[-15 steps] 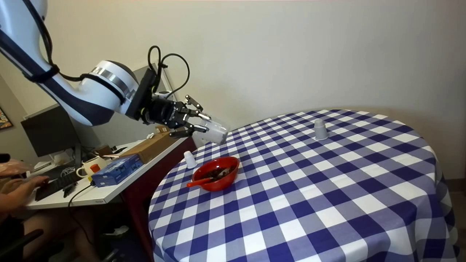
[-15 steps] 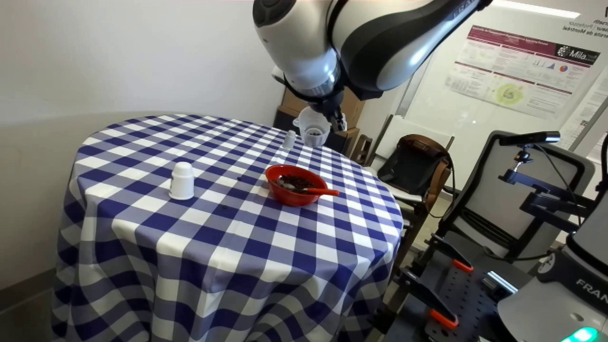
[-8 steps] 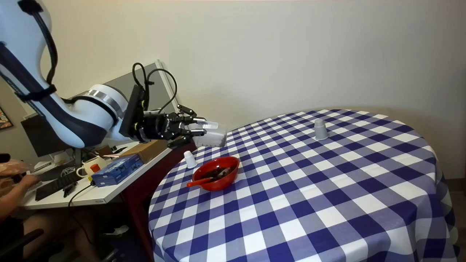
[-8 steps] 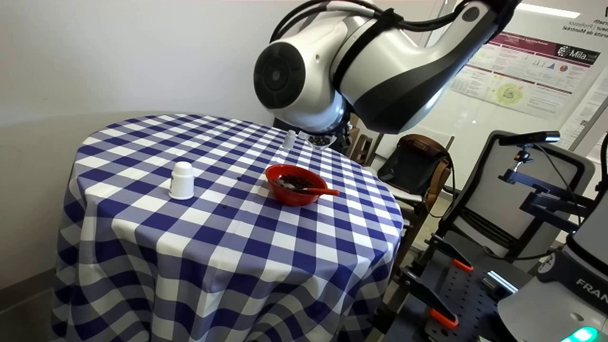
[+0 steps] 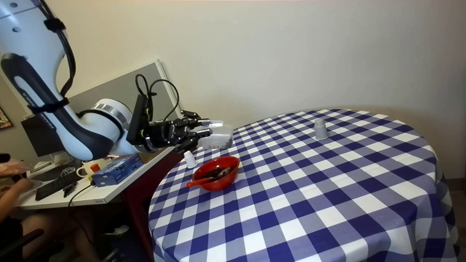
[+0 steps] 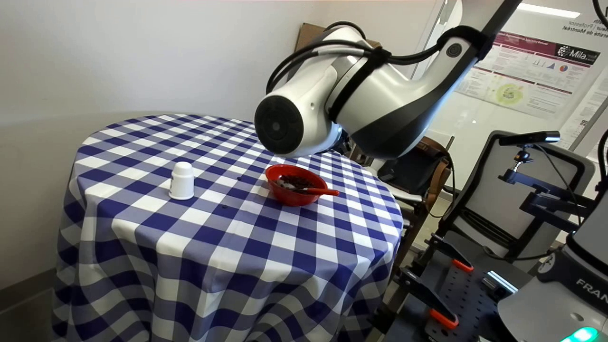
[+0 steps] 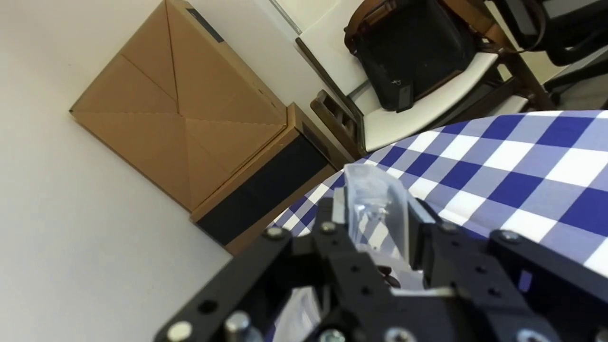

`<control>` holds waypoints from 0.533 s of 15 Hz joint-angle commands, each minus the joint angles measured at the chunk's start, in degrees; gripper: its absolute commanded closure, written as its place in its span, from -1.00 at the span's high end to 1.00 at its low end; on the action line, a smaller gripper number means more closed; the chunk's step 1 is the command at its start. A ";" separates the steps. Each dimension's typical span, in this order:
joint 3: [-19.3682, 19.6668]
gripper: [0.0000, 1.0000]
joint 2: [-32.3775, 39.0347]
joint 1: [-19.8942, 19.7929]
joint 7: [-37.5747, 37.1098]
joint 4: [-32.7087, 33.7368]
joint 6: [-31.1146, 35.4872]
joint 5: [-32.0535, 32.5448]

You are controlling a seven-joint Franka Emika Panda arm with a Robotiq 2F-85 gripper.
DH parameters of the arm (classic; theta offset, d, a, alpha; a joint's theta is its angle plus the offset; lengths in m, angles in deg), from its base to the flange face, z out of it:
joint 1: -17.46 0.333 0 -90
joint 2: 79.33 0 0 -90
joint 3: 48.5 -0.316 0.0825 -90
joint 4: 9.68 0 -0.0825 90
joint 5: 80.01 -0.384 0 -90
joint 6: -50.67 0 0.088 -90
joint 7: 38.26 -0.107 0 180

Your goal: Pour the contents in the clear jug into the red bowl

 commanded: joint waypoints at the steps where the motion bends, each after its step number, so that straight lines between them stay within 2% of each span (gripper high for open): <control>1: -0.32 -0.77 2.86 0.51 -1.84 1.13 -4.93 4.65; 8: -1.30 -0.77 5.42 1.37 -4.06 0.84 -12.09 12.71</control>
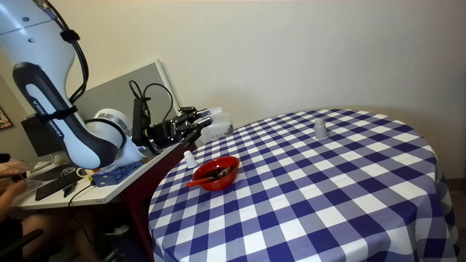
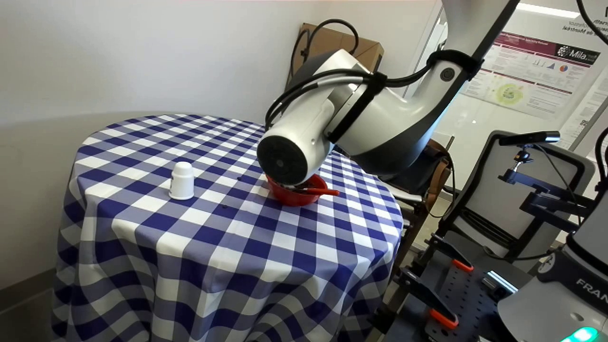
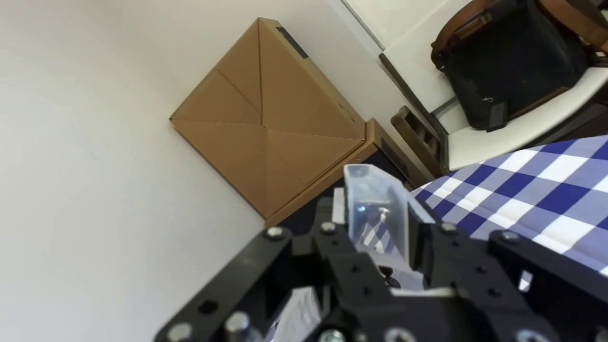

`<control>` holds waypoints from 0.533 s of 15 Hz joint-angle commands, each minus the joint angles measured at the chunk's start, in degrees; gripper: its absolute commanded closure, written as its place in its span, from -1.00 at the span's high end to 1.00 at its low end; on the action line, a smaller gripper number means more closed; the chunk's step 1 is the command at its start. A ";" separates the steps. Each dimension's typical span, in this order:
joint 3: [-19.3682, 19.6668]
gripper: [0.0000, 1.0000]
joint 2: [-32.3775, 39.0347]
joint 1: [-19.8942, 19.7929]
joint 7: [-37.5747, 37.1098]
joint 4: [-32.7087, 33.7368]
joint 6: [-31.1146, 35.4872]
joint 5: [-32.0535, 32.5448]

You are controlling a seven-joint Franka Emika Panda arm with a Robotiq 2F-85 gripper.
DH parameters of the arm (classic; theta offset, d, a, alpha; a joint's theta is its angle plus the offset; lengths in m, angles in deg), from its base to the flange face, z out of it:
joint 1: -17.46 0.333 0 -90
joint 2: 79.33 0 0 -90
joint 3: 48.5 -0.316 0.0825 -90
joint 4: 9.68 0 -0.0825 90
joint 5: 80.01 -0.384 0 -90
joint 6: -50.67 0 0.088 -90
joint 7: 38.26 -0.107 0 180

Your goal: Pour the contents in the clear jug into the red bowl

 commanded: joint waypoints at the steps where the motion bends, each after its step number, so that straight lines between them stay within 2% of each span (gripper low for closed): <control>1: -0.69 -0.77 2.28 0.64 -1.81 0.33 -5.05 3.82; 8: -0.80 -0.77 4.88 0.51 -2.62 0.38 -11.02 8.77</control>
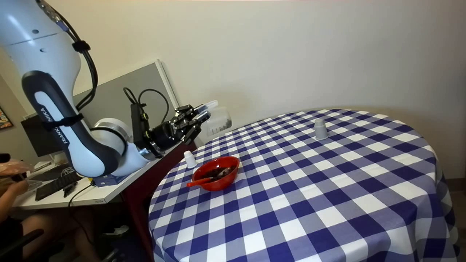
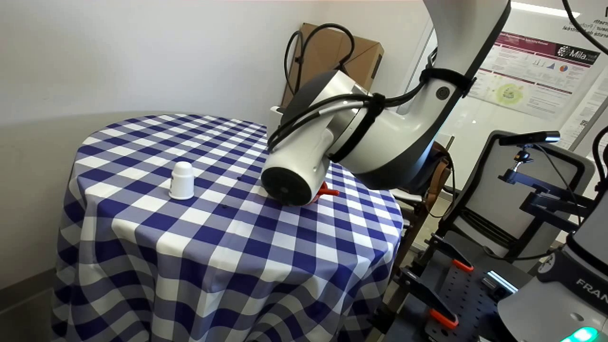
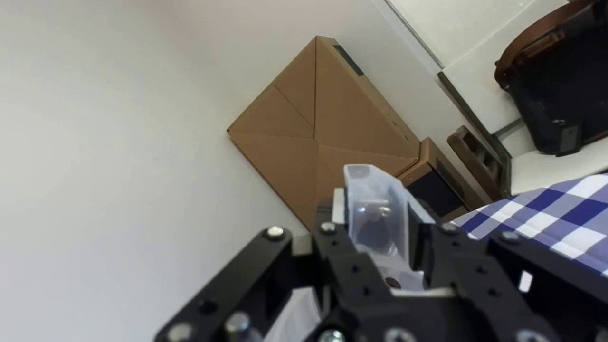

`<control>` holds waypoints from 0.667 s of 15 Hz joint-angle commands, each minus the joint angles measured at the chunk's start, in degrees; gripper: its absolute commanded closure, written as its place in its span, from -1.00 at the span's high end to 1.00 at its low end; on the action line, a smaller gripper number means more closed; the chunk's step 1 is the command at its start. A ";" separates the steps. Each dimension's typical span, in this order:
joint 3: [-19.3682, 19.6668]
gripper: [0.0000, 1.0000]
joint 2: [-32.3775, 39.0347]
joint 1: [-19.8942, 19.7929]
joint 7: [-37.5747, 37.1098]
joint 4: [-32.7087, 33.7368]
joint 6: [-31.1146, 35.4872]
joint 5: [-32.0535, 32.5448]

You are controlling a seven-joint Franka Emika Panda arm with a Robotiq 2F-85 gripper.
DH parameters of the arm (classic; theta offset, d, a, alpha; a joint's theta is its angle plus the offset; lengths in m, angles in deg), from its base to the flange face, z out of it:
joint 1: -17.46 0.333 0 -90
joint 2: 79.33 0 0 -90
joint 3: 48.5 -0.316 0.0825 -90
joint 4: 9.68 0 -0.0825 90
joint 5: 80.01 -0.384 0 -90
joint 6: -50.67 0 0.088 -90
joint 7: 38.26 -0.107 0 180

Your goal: Pour the contents in the clear jug into the red bowl

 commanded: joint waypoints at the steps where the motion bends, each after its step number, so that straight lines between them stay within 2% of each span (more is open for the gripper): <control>1: -0.05 -0.77 1.94 0.23 -1.72 0.46 -4.75 3.65; 10: -0.10 -0.77 4.17 -0.54 -2.21 0.59 -10.84 7.84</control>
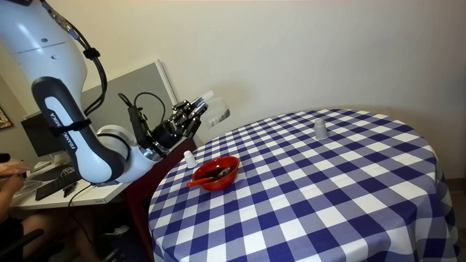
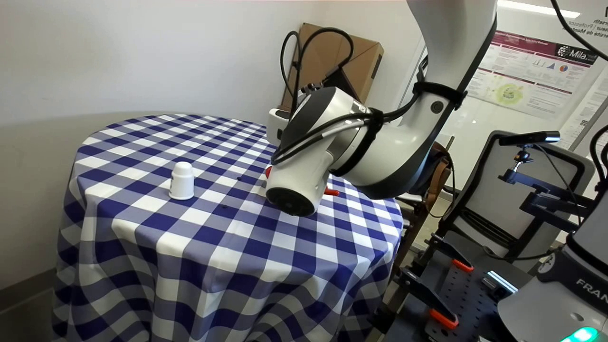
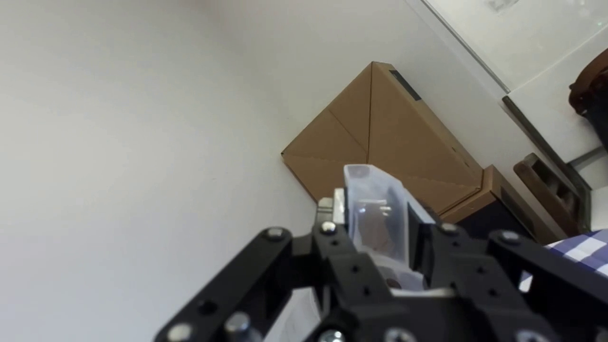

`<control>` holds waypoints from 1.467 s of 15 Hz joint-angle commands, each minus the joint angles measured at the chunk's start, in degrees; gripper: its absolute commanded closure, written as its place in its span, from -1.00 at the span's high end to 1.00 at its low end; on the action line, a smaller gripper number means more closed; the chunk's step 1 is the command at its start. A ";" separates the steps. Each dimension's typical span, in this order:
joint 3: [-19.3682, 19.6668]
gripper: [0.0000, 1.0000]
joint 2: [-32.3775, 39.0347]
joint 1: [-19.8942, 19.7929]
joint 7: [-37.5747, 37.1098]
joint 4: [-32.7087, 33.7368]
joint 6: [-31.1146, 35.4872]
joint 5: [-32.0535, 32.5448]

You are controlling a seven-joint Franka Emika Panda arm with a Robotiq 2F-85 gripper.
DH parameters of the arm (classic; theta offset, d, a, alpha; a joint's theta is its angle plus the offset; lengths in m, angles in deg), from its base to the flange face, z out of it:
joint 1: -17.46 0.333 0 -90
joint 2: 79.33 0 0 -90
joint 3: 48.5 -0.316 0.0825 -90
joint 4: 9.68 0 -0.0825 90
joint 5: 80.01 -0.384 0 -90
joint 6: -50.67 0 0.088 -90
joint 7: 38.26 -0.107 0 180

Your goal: Pour the contents in the clear jug into the red bowl

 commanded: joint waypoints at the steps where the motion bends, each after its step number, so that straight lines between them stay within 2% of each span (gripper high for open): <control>1: -0.05 -0.77 1.71 -0.44 -0.94 0.56 -3.68 1.78; 11: 0.43 -0.77 4.02 -0.71 -0.83 0.66 -10.42 4.67; 22: 0.68 -0.77 5.58 -1.24 -0.52 0.50 -14.70 6.22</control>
